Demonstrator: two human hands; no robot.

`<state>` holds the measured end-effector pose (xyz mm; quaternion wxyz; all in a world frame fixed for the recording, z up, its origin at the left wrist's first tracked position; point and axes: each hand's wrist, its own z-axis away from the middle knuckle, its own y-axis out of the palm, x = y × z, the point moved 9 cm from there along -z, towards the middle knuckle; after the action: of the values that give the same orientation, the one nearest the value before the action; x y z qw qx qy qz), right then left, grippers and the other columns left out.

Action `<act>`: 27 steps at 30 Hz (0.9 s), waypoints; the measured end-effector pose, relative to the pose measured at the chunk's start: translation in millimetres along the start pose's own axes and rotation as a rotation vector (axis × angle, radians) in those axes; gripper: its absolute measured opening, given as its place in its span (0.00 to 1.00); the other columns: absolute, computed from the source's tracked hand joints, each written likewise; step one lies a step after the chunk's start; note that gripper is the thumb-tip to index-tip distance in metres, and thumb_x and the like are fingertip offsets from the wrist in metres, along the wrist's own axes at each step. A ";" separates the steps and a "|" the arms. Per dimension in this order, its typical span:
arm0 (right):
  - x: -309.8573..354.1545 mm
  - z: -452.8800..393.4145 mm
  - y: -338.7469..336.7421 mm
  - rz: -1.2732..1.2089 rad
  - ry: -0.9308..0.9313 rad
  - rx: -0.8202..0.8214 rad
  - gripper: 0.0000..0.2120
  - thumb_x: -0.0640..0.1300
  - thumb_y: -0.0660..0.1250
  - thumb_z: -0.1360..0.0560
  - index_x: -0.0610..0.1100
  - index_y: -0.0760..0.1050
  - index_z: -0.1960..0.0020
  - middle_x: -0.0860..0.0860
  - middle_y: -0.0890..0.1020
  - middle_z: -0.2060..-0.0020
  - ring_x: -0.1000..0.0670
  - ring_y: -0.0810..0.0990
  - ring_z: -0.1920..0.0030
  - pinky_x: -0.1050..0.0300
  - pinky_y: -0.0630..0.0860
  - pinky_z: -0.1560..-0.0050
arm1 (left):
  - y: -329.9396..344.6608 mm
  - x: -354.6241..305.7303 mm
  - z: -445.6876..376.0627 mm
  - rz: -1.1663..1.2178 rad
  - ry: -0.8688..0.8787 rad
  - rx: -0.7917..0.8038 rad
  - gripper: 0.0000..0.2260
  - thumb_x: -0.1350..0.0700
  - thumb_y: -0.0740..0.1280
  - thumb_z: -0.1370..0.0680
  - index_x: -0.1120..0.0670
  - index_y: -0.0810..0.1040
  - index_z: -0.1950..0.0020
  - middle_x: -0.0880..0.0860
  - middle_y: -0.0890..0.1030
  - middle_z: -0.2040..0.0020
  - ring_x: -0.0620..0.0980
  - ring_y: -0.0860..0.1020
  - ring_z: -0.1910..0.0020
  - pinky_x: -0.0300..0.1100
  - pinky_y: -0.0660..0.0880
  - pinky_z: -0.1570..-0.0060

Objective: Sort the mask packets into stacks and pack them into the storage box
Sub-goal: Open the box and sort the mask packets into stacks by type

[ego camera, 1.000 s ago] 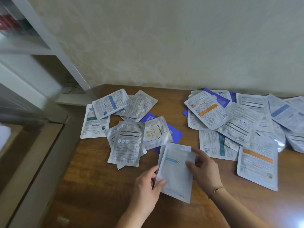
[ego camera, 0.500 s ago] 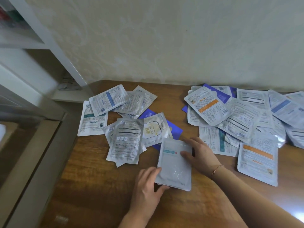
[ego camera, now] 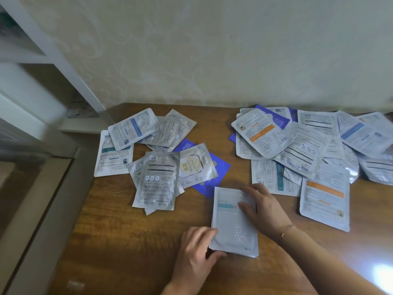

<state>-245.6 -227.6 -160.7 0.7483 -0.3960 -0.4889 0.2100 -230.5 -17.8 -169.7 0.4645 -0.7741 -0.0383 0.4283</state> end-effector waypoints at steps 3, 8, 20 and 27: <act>2.8 4.4 3.3 -0.018 -0.012 0.040 0.23 0.52 0.64 0.23 0.49 0.68 0.30 0.53 0.69 0.35 0.51 0.75 0.40 0.62 0.70 0.40 | -2.8 1.7 0.4 0.008 0.037 -0.017 0.23 0.39 0.69 0.30 0.50 0.74 0.40 0.42 0.73 0.45 0.42 0.72 0.46 0.39 0.70 0.45; -13.1 24.6 -44.0 0.070 -0.080 -0.254 0.14 0.51 0.63 0.23 0.51 0.75 0.39 0.53 0.76 0.39 0.50 0.79 0.49 0.54 0.78 0.51 | -23.2 -0.8 -3.8 0.113 -0.064 -0.200 0.25 0.35 0.68 0.30 0.48 0.77 0.39 0.46 0.73 0.44 0.36 0.72 0.48 0.22 0.65 0.42; -198.0 69.2 -97.0 0.606 0.303 -0.092 0.30 0.70 0.43 0.24 0.63 0.52 0.24 0.54 0.62 0.25 0.48 0.49 0.22 0.34 0.60 0.40 | 115.4 -153.2 -221.9 -0.261 0.191 0.256 0.26 0.35 0.61 0.25 0.40 0.65 0.29 0.51 0.60 0.23 0.58 0.60 0.25 0.64 0.58 0.29; -273.9 77.4 -144.0 0.520 0.465 -0.174 0.30 0.74 0.42 0.27 0.62 0.67 0.35 0.56 0.66 0.28 0.48 0.56 0.24 0.34 0.60 0.36 | 156.5 -77.7 -294.2 -0.631 0.056 0.690 0.46 0.20 0.52 0.34 0.34 0.32 0.26 0.47 0.26 0.24 0.57 0.23 0.29 0.73 0.32 0.35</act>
<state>-444.4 -475.9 -184.5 0.7248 -0.6065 -0.2044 0.2552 -126.9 -343.8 -179.3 0.8032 -0.5363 -0.1147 0.2327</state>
